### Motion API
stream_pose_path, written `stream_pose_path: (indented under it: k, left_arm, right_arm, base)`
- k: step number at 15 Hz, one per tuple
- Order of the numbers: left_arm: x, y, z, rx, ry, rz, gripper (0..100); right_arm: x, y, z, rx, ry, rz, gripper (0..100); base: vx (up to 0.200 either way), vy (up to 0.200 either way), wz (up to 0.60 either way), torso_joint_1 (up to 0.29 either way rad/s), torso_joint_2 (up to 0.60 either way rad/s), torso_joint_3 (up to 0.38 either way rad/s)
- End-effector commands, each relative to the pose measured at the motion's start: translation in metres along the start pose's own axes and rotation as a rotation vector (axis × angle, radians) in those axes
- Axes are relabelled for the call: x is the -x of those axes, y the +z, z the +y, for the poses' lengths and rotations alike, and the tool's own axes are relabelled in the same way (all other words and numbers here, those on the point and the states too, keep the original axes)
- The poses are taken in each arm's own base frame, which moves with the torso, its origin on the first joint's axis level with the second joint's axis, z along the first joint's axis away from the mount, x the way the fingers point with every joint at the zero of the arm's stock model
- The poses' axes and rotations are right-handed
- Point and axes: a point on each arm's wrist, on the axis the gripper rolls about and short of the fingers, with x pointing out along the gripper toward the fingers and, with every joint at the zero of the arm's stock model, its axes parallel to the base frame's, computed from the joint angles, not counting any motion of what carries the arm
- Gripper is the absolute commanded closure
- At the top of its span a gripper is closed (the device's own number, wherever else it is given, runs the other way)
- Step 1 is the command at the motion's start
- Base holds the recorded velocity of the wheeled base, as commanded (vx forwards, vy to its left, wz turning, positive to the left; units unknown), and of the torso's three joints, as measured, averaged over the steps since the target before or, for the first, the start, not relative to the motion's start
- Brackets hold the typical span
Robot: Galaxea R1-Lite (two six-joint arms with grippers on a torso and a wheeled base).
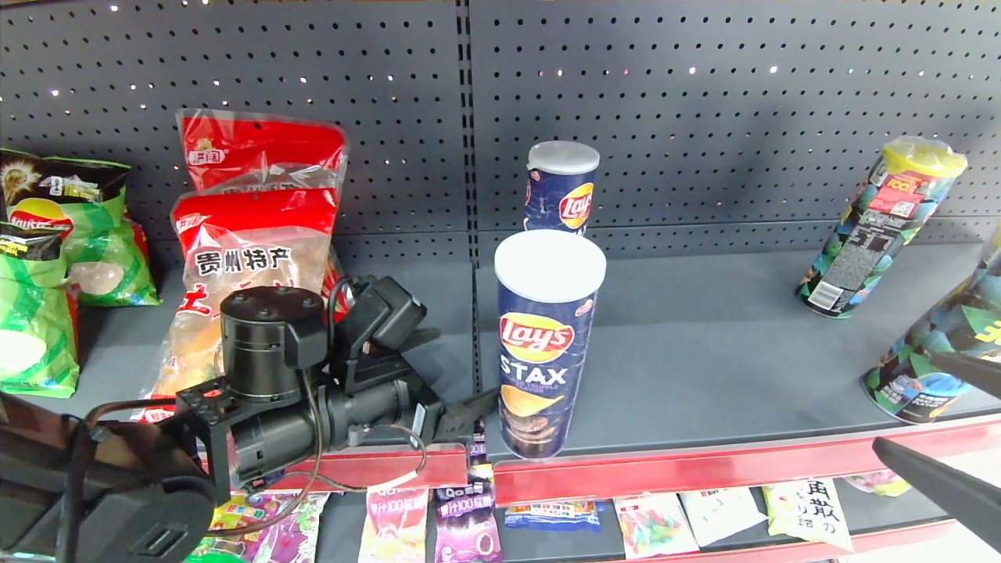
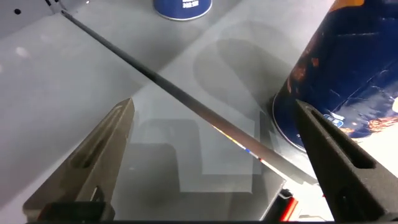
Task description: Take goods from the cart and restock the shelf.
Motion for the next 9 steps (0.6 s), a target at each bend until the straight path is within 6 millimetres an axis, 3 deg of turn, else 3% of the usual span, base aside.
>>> stream_pose_path:
  k: [1,9]
  left_arm:
    - [-0.001,0.000,-0.002,-0.002,-0.006,0.000,0]
    - [-0.002,0.001,-0.014,-0.013,-0.048,-0.002,0]
  right_arm:
    - [-0.001,0.000,0.000,0.000,0.000,0.005,0]
    - [-0.001,-0.002,0.000,-0.016,-0.001,0.011,0]
  base:
    - [0.000,0.000,0.00,0.000,0.00,0.000]
    - [0.000,0.000,0.00,0.000,0.00,0.000]
